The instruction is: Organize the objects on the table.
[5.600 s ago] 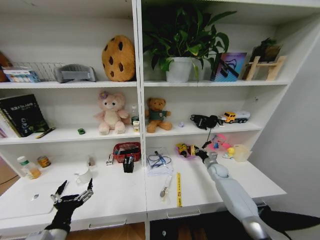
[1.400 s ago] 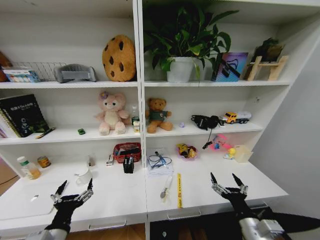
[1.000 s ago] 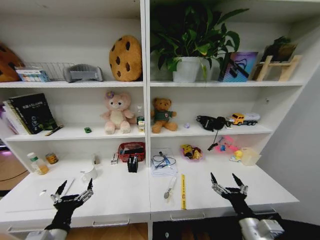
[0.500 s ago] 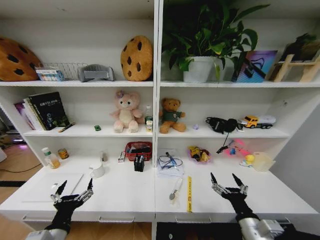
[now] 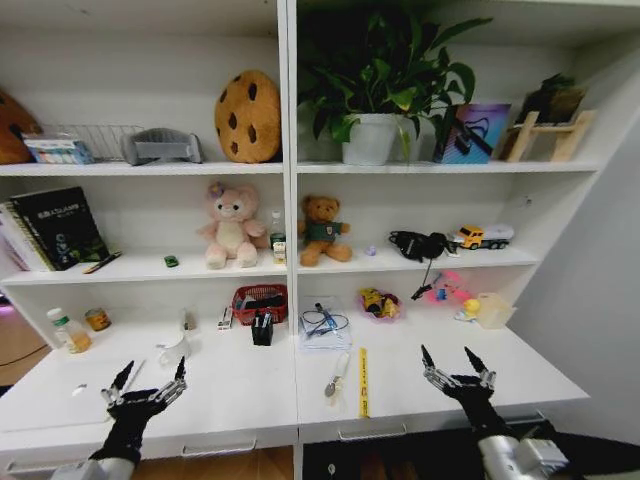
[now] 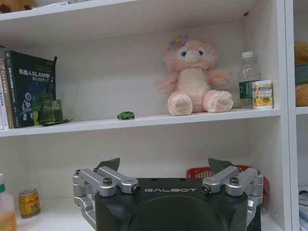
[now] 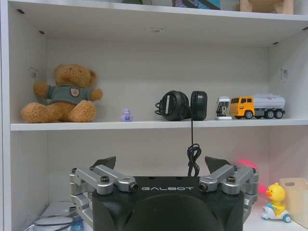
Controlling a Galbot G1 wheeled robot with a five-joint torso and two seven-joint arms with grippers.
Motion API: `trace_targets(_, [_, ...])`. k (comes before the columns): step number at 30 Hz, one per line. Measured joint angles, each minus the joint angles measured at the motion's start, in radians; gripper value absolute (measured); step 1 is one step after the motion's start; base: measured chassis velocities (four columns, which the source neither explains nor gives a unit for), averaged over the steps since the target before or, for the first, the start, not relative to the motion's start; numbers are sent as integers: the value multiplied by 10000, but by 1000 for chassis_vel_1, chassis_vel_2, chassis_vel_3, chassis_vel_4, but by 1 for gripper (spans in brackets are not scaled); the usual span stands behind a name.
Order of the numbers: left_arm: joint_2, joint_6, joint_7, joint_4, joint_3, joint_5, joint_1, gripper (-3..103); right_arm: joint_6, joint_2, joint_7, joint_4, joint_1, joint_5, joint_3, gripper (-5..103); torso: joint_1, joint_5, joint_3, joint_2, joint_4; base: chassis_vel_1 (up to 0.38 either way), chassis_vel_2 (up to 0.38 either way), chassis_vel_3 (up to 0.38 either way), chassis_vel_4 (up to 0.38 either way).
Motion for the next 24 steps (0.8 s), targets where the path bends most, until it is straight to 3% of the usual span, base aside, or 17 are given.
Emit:
trace_targets(9, [0, 0, 1, 0, 0, 0, 0, 100, 0, 0, 0, -1, 0, 0, 0, 100, 0, 2, 0, 0, -5, 35, 38, -44, -43])
trace_targets(16, [0, 0, 1, 0, 0, 0, 0, 100, 0, -1, -1, -1, 3, 0, -3, 100, 1, 2, 1, -1, 2, 177, 181, -188, -176])
trace_targets(19, [1, 0, 0, 0, 0, 0, 0, 100, 0, -1, -1, -1, 0, 1, -2, 100, 0, 0, 0, 0, -8, 227, 193, -234, -232])
trace_targets(22, [0, 0, 0, 0, 0, 0, 0, 100, 0, -1, -2, -2, 3, 0, -2, 100, 1, 5, 1, 0, 4, 280, 246, -241, -225])
trace_targets(24, [0, 0, 0, 0, 0, 0, 0, 100, -1, -1, -1, -2, 0, 0, -2, 100, -1, -2, 0, 0, -3, 283, 296, -295, -291])
